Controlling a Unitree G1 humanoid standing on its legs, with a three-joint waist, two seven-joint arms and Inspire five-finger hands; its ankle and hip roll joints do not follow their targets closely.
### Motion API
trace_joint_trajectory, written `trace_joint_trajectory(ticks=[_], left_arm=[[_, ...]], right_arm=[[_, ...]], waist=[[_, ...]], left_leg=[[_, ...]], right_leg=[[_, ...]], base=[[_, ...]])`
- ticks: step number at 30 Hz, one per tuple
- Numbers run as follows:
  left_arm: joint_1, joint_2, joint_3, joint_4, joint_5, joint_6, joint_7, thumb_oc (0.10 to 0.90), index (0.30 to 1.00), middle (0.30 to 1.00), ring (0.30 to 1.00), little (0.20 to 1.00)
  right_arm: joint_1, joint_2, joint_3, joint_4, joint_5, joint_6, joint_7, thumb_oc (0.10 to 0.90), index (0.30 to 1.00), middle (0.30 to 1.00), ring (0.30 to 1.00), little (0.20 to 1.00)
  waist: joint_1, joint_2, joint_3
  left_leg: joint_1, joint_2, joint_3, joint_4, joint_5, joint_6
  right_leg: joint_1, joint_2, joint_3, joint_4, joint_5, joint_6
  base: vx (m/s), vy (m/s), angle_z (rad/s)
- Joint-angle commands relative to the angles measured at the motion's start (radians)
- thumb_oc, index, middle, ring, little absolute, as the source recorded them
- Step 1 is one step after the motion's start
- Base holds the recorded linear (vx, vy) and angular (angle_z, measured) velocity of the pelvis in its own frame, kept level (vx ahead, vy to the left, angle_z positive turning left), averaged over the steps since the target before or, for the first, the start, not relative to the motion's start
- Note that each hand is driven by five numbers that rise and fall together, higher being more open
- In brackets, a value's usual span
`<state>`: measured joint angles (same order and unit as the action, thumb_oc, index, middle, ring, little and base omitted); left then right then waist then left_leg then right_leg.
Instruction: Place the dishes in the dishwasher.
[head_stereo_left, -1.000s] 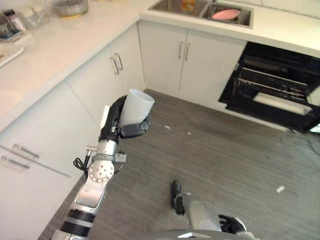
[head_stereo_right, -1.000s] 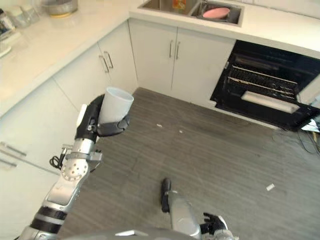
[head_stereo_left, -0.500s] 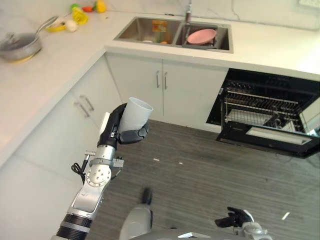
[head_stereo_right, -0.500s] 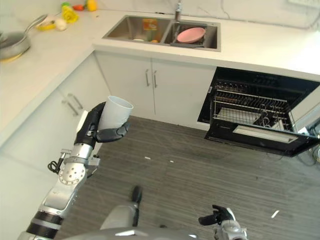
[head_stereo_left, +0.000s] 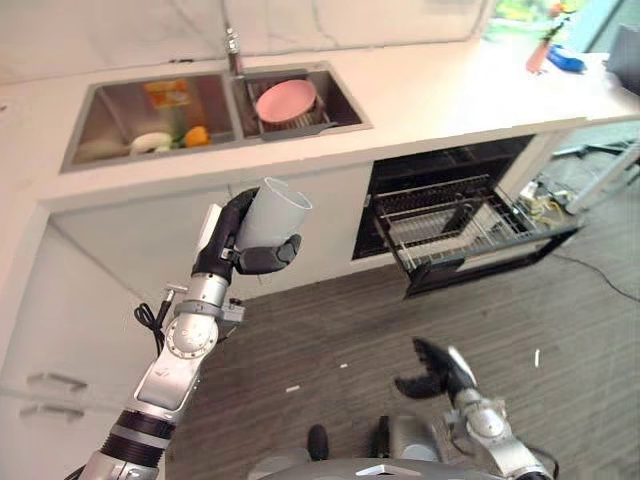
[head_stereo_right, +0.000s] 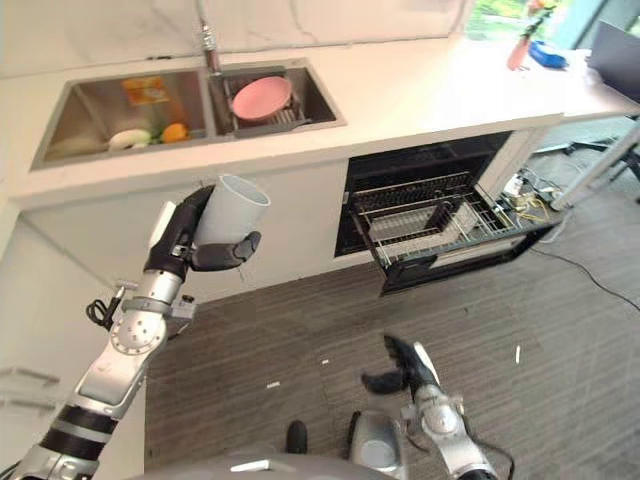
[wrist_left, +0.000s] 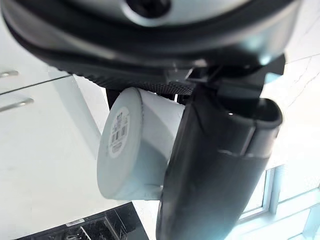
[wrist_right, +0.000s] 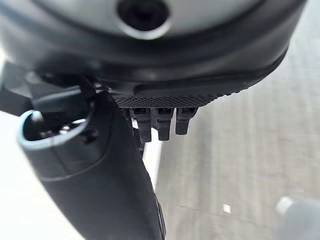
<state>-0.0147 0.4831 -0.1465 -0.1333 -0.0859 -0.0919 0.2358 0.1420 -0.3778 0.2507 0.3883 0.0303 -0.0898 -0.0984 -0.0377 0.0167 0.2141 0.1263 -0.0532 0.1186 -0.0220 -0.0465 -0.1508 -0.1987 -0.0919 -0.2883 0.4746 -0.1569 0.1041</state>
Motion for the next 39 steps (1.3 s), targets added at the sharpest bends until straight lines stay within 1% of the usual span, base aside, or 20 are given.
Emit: trace_joint_trajectory(ticks=[1,2,4,6,9,12,15,16,17,20,21,26,29,30,31,32,33,35,37,39], left_arm=[[-0.037,0.026,0.071,-0.172,0.053,-0.133,0.031,0.4,0.3,0.3,0.3,0.3],[-0.023,0.017,0.088,-0.179,0.074,-0.131,0.043,0.4,0.3,0.3,0.3,0.3],[0.005,-0.001,0.101,-0.183,0.081,-0.147,0.053,0.4,0.3,0.3,0.3,0.3],[0.01,-0.015,0.099,-0.188,0.07,-0.152,0.05,0.4,0.3,0.3,0.3,0.3],[0.009,-0.023,0.09,-0.184,0.071,-0.149,0.048,0.4,0.3,0.3,0.3,0.3],[-0.008,-0.034,0.068,-0.171,0.065,-0.147,0.056,0.4,0.3,0.3,0.3,0.3],[-0.002,-0.043,0.071,-0.173,0.067,-0.14,0.06,0.4,0.3,0.3,0.3,0.3],[0.004,-0.046,0.073,-0.172,0.079,-0.141,0.066,0.4,0.3,0.3,0.3,0.3],[0.005,-0.047,0.069,-0.165,0.084,-0.142,0.069,0.4,0.3,0.3,0.3,0.3],[0.001,-0.052,0.061,-0.156,0.079,-0.139,0.079,0.4,0.3,0.3,0.3,0.3],[-0.007,-0.056,0.045,-0.152,0.08,-0.142,0.073,0.4,0.3,0.3,0.3,0.3],[-0.044,-0.039,0.002,-0.152,0.085,-0.134,0.068,0.4,0.3,0.3,0.3,0.3],[-0.062,-0.028,-0.012,-0.154,0.096,-0.126,0.067,0.4,0.3,0.3,0.3,0.3],[-0.096,-0.025,-0.036,-0.142,0.092,-0.124,0.079,0.4,0.3,0.3,0.3,0.3],[-0.096,-0.025,-0.036,-0.142,0.092,-0.124,0.079,0.4,0.3,0.3,0.3,0.3],[-0.119,-0.015,-0.054,-0.151,0.123,-0.119,0.095,0.4,0.3,0.3,0.3,0.3],[-0.119,-0.015,-0.054,-0.151,0.123,-0.119,0.095,0.4,0.3,0.3,0.3,0.3],[-0.144,-0.007,-0.06,-0.139,0.14,-0.117,0.105,0.4,0.3,0.3,0.3,0.3],[-0.165,0.0,-0.053,-0.144,0.164,-0.119,0.115,0.4,0.3,0.3,0.3,0.3],[-0.173,-0.005,-0.053,-0.146,0.178,-0.121,0.123,0.4,0.3,0.3,0.3,0.3]], right_arm=[[-0.074,-0.086,-0.119,-0.046,-0.072,-0.078,-0.052,0.8,0.9,0.9,0.9,0.9],[-0.051,-0.104,-0.164,-0.177,-0.097,-0.1,-0.076,0.8,0.9,0.9,0.9,0.9],[-0.051,-0.159,-0.232,-0.355,-0.178,-0.141,-0.105,0.8,0.9,0.9,0.9,0.9],[-0.041,-0.167,-0.249,-0.399,-0.188,-0.142,-0.105,0.8,0.9,0.9,0.9,0.9],[-0.057,-0.187,-0.283,-0.514,-0.17,-0.166,-0.101,0.8,0.9,0.9,0.9,0.9],[-0.083,-0.196,-0.264,-0.534,-0.147,-0.164,-0.093,0.8,0.9,0.9,0.9,0.9],[-0.081,-0.175,-0.256,-0.532,-0.108,-0.157,-0.086,0.8,0.9,0.9,0.9,0.9],[-0.084,-0.161,-0.243,-0.525,-0.096,-0.158,-0.083,0.8,0.9,0.9,0.9,0.9],[-0.088,-0.159,-0.236,-0.517,-0.093,-0.16,-0.081,0.8,0.9,0.9,0.9,0.9],[-0.093,-0.149,-0.232,-0.527,-0.073,-0.162,-0.078,0.8,0.9,0.9,0.9,0.9],[-0.085,-0.128,-0.233,-0.545,-0.034,-0.171,-0.059,0.8,0.9,0.9,0.9,0.9],[-0.103,-0.07,-0.245,-0.592,0.04,-0.183,-0.068,0.8,0.9,0.9,0.9,0.9],[-0.109,-0.049,-0.234,-0.604,0.045,-0.186,-0.062,0.8,0.9,0.9,0.9,0.9],[-0.135,-0.032,-0.213,-0.626,0.047,-0.19,-0.071,0.8,0.9,0.9,0.9,0.9],[-0.135,-0.032,-0.213,-0.626,0.047,-0.19,-0.071,0.8,0.9,0.9,0.9,0.9],[-0.165,-0.008,-0.195,-0.639,0.067,-0.195,-0.079,0.8,0.9,0.9,0.9,0.9],[-0.165,-0.008,-0.195,-0.639,0.067,-0.195,-0.079,0.8,0.9,0.9,0.9,0.9],[-0.192,0.028,-0.167,-0.642,0.127,-0.205,-0.079,0.8,0.9,0.9,0.9,0.9],[-0.21,0.04,-0.148,-0.654,0.149,-0.211,-0.085,0.8,0.9,0.9,0.9,0.9],[-0.215,0.04,-0.147,-0.657,0.159,-0.212,-0.086,0.8,0.9,0.9,0.9,0.9]], waist=[[0.004,-0.04,-0.059],[0.005,-0.046,-0.063],[0.001,-0.052,-0.063],[-0.001,-0.051,-0.064],[-0.008,-0.067,-0.047],[0.01,-0.086,-0.023],[0.02,-0.079,-0.03],[0.049,-0.064,-0.042],[0.061,-0.057,-0.049],[0.07,-0.045,-0.06],[0.052,-0.035,-0.087],[0.028,-0.028,-0.123],[0.021,-0.027,-0.11],[0.014,-0.025,-0.08],[0.014,-0.025,-0.08],[0.009,-0.011,-0.053],[0.009,-0.011,-0.053],[0.008,0.0,-0.046],[0.018,0.002,-0.056],[0.017,0.0,-0.061]], left_leg=[[0.021,0.082,-0.035,0.005,0.0,0.131],[0.023,0.085,-0.004,0.039,-0.017,0.122],[0.018,0.09,0.014,0.094,0.004,0.107],[0.014,0.093,0.012,0.121,0.007,0.1],[-0.067,0.135,0.028,0.359,0.087,0.04],[-0.158,0.108,-0.016,0.527,0.123,0.024],[-0.201,0.078,-0.049,0.416,0.077,0.052],[-0.219,0.057,-0.111,0.211,0.062,0.078],[-0.214,0.05,-0.132,0.124,0.107,0.08],[-0.212,0.047,-0.17,0.06,0.155,0.073],[-0.145,0.052,-0.165,-0.023,0.154,0.08],[-0.072,0.05,-0.13,-0.065,0.125,0.1],[-0.055,0.052,-0.115,-0.065,0.112,0.121],[-0.043,0.062,-0.105,-0.065,0.107,0.14],[-0.043,0.062,-0.105,-0.065,0.107,0.14],[-0.024,0.076,-0.088,-0.065,0.091,0.152],[-0.024,0.076,-0.088,-0.065,0.091,0.152],[-0.008,0.073,-0.082,-0.065,0.074,0.151],[-0.007,0.08,-0.071,-0.065,0.059,0.132],[-0.006,0.085,-0.076,-0.065,0.049,0.12]], right_leg=[[0.128,-0.028,0.004,-0.251,0.156,0.021],[0.191,-0.008,0.017,-0.353,0.154,0.015],[0.234,0.021,0.1,-0.382,0.154,0.003],[0.25,0.025,0.108,-0.401,0.153,-0.007],[0.293,0.024,0.118,-0.445,0.153,-0.034],[0.326,0.019,0.145,-0.478,0.149,-0.059],[0.346,0.017,0.179,-0.502,0.144,-0.043],[0.36,0.027,0.213,-0.511,0.139,-0.025],[0.364,0.034,0.224,-0.51,0.14,-0.021],[0.377,0.041,0.243,-0.506,0.126,-0.017],[0.373,0.048,0.251,-0.507,0.121,-0.011],[0.356,0.028,0.27,-0.489,0.12,0.012],[0.315,0.028,0.289,-0.365,0.106,0.022],[0.233,0.044,0.293,-0.193,0.146,0.05],[0.233,0.044,0.293,-0.193,0.146,0.05],[0.154,0.039,0.255,-0.031,0.188,0.098],[0.154,0.039,0.255,-0.031,0.188,0.098],[0.116,-0.015,0.234,0.001,0.186,0.098],[0.139,-0.112,0.206,-0.13,0.176,0.081],[0.155,-0.144,0.2,-0.226,0.182,0.076]], base=[[0.16,-0.121,-0.84],[0.15,-0.096,-0.82],[0.21,-0.101,-1.11],[0.14,-0.119,-0.96],[0.06,-0.139,-0.02],[0.09,-0.109,-0.2],[0.18,0.022,-0.31],[0.31,0.104,-0.69],[0.27,0.087,-0.84],[0.14,0.043,-0.7],[0.23,0.1,-0.73],[0.14,0.177,-0.39],[0.02,0.131,-0.1],[-0.02,0.149,-0.18],[-0.01,0.199,-0.32],[0.01,0.109,-0.19],[0.01,0.146,-0.39],[0.07,0.056,-0.41],[0.09,-0.072,-0.17],[0.09,-0.132,-0.09]])
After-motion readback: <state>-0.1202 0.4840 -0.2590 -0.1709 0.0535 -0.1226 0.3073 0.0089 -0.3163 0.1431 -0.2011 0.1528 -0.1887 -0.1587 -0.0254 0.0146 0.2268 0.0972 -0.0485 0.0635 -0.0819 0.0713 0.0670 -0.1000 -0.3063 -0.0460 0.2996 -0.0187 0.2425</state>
